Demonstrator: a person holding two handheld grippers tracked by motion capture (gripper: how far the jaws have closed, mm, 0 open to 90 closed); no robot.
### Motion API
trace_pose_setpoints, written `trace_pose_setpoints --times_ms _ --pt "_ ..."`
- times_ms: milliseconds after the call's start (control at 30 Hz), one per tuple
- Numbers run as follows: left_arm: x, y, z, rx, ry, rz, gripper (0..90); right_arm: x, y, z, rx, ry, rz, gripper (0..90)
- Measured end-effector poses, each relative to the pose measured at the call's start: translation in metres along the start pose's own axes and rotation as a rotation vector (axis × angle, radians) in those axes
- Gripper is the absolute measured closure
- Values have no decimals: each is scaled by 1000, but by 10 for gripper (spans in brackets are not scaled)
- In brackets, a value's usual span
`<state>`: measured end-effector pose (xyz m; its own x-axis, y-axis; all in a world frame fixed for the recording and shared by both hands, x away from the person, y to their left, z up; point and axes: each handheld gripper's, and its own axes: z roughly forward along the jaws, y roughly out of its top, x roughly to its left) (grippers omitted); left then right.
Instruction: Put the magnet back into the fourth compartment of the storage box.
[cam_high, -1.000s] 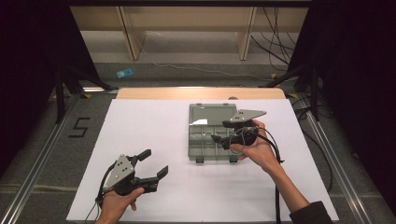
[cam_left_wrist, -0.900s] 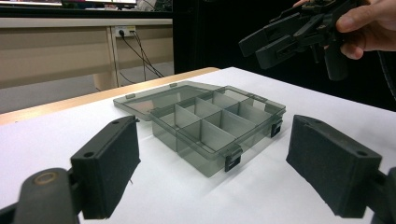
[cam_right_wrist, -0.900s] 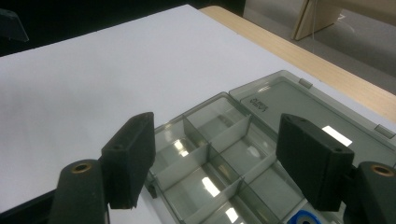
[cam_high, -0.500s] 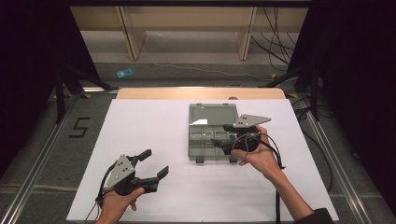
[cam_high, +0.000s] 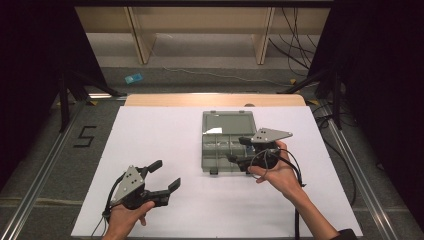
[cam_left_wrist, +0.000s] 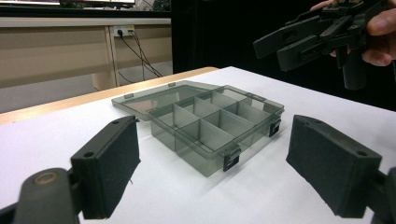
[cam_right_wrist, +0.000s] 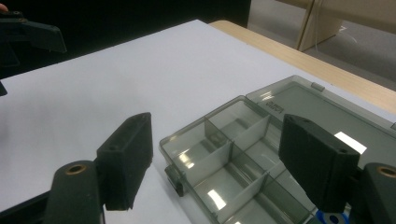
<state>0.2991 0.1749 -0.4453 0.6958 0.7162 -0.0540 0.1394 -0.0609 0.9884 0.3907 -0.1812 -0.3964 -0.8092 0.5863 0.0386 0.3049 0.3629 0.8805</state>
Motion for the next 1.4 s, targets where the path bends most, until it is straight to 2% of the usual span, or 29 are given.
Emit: trace_pose_setpoints --times_ms 33,200,233,267,333,367,400,433,667,800,967,1133,1167,1233,1367,1400 --pt "0 0 0 0 -1 -1 164 2 -1 0 -18 3 4 267" --pt "0 0 0 0 -2 -3 164 4 -5 -4 -39 -1 4 245" --pt "0 0 0 0 -2 -4 164 5 -6 -4 -48 10 17 243" --pt "0 0 0 1 -2 -4 164 4 -6 -6 -49 -1 8 240" --pt "-1 0 0 1 -2 -6 164 6 -8 -7 -53 3 24 232" --pt "-1 0 0 1 -2 -5 164 5 -9 -8 -69 -9 13 229" --pt "-1 0 0 1 -3 -5 163 6 -10 -10 -58 -8 24 227" --pt "-1 0 0 2 -4 -8 164 6 -11 -10 -77 -6 25 227" --pt "-2 0 0 3 -7 -12 164 7 -16 -18 -94 -19 35 226" --pt "-2 0 0 2 -7 -13 164 10 -19 -21 -102 -9 46 225" --pt "-2 0 0 4 -8 -10 164 13 -21 -25 -125 -17 34 224" --pt "-1 0 0 3 -7 -5 164 18 -24 -28 -144 -4 51 224" --pt "-2 0 0 3 -8 -6 164 18 -25 -30 -158 -18 24 224" --pt "-2 0 0 3 -8 -7 164 20 -26 -30 -164 -13 16 223" --pt "-2 0 0 4 -9 -6 164 23 -30 -32 -165 -8 24 217" --pt "-2 0 0 4 -9 -5 164 24 -31 -32 -163 2 40 217"
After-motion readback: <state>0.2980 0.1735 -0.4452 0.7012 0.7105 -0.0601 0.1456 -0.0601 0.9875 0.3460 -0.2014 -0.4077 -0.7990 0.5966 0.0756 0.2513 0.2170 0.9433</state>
